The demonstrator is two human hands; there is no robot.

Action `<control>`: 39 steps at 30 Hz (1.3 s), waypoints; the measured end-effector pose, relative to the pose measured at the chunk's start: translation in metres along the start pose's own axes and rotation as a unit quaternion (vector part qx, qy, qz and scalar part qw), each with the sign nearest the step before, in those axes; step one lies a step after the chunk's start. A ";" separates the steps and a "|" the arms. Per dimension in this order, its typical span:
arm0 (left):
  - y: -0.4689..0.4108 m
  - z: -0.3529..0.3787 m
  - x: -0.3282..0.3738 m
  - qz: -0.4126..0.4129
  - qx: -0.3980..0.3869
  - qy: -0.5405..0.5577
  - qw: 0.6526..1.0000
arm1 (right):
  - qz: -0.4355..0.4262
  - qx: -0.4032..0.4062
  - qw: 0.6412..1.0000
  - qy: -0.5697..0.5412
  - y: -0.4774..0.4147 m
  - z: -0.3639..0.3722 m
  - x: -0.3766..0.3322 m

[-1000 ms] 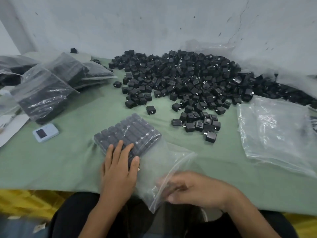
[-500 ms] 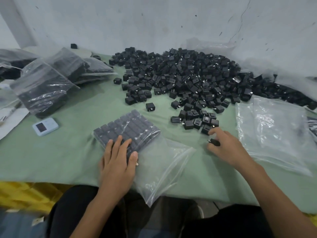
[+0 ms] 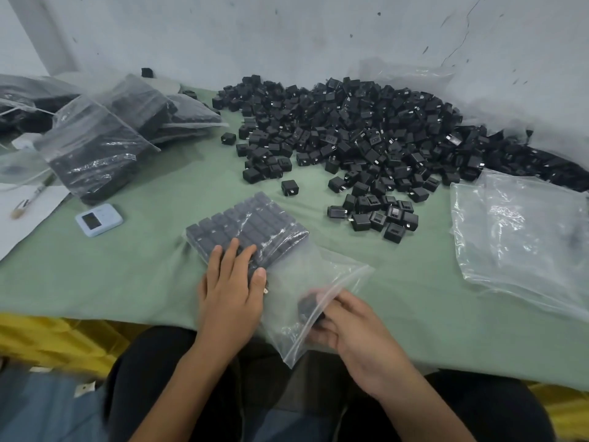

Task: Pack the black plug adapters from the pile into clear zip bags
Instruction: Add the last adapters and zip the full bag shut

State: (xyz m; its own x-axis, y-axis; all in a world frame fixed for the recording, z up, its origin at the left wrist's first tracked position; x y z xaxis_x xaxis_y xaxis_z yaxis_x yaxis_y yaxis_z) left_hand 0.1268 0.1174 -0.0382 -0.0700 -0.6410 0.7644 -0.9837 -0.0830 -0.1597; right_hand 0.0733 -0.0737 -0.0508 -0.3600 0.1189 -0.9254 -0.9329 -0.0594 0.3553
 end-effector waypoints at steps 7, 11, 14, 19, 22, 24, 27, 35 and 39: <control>0.000 0.001 0.001 0.002 -0.001 -0.002 1.000 | -0.120 -0.003 0.993 0.006 -0.038 0.043 -0.036; 0.001 0.001 0.000 0.001 -0.005 0.000 1.000 | -0.168 0.071 0.980 0.074 -0.053 0.038 -0.031; 0.001 0.001 0.000 0.001 -0.001 -0.001 1.000 | -0.234 0.083 0.947 0.203 -0.042 0.041 -0.036; 0.002 0.001 0.001 0.008 0.007 0.004 1.000 | -0.241 0.081 0.905 0.341 -0.045 0.044 -0.033; 0.000 0.002 -0.002 0.008 0.008 0.004 1.000 | -0.240 0.090 0.892 0.372 -0.050 0.046 -0.031; 0.000 0.002 -0.002 0.011 0.008 0.001 1.000 | -0.219 0.066 0.941 0.248 -0.049 0.045 -0.027; 0.000 0.003 -0.002 0.014 0.007 -0.004 1.000 | -0.209 0.064 0.944 0.248 -0.052 0.044 -0.025; -0.003 -0.001 0.001 0.014 -0.004 -0.026 1.000 | -0.191 0.086 0.886 0.414 -0.063 0.038 -0.014; 0.000 -0.004 0.004 0.019 -0.004 -0.050 0.999 | -0.184 0.121 0.894 0.391 -0.057 0.034 -0.018</control>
State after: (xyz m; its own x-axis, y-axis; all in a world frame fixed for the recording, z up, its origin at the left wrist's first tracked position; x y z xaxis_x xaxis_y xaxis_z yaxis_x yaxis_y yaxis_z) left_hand 0.1255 0.1177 -0.0333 -0.0918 -0.7159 0.6921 -0.9818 -0.0510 -0.1830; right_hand 0.1323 -0.0386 -0.0499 0.0033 -0.6486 -0.7611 -0.9958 0.0676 -0.0619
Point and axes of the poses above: each hand's wrist, its own y-axis away from the middle knuckle, its own z-axis out of the palm, x = y × z, the point moved 9 cm from there along -y, towards the middle knuckle, and after that the axes turned 12 degrees about y, right-handed, at the moved point
